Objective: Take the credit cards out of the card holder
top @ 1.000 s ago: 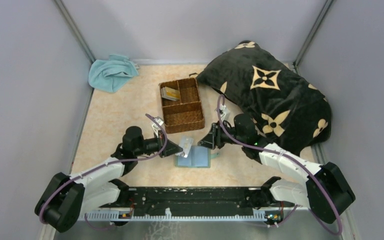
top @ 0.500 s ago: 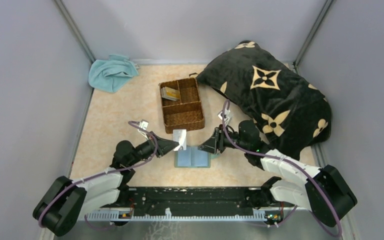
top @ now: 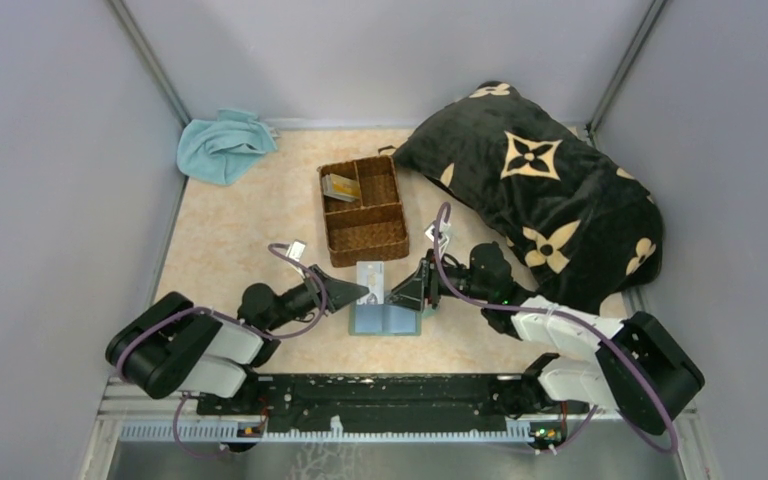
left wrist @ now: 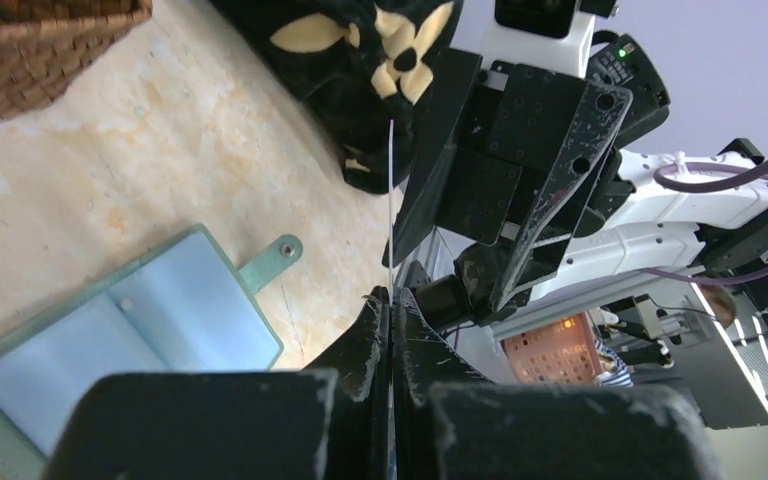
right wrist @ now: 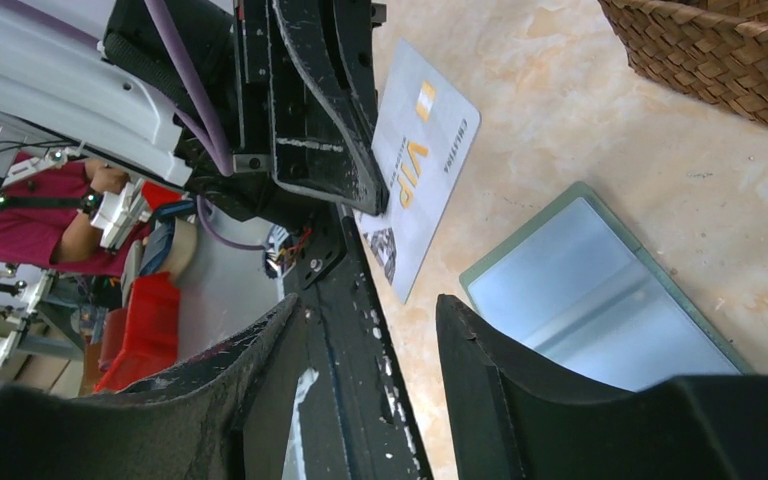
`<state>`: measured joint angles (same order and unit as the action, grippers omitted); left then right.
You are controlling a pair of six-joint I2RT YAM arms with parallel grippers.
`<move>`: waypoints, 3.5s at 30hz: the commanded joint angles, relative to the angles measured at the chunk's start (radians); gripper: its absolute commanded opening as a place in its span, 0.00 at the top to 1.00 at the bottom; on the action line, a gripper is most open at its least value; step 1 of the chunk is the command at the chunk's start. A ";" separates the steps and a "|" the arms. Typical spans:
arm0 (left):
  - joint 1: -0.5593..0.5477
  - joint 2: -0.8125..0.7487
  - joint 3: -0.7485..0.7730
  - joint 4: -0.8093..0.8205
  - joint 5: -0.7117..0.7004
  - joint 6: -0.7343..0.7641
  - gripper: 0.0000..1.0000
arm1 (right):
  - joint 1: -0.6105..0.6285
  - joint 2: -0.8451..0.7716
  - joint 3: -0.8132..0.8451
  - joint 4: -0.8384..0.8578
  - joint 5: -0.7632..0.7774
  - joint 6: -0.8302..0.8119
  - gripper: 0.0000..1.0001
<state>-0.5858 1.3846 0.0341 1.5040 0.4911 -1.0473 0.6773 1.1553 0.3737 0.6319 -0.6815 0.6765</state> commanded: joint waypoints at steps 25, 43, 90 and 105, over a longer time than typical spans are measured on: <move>-0.072 0.061 0.083 0.265 0.046 -0.004 0.78 | 0.014 0.057 0.007 0.155 -0.052 0.033 1.00; -0.067 -0.250 0.266 -0.633 0.340 0.454 0.54 | 0.109 0.040 0.118 -0.371 -0.196 -0.264 1.00; -0.048 -0.281 0.272 -0.754 0.235 0.424 1.00 | 0.058 -0.231 0.105 -0.389 0.146 -0.207 0.51; -0.043 -0.156 0.018 0.163 -0.066 0.009 1.00 | 0.023 -0.205 -0.008 -0.058 0.132 -0.046 0.50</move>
<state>-0.6315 1.1919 0.0750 1.3689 0.5175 -0.9363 0.7040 0.9401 0.3679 0.4465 -0.5430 0.6044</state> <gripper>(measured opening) 0.006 0.509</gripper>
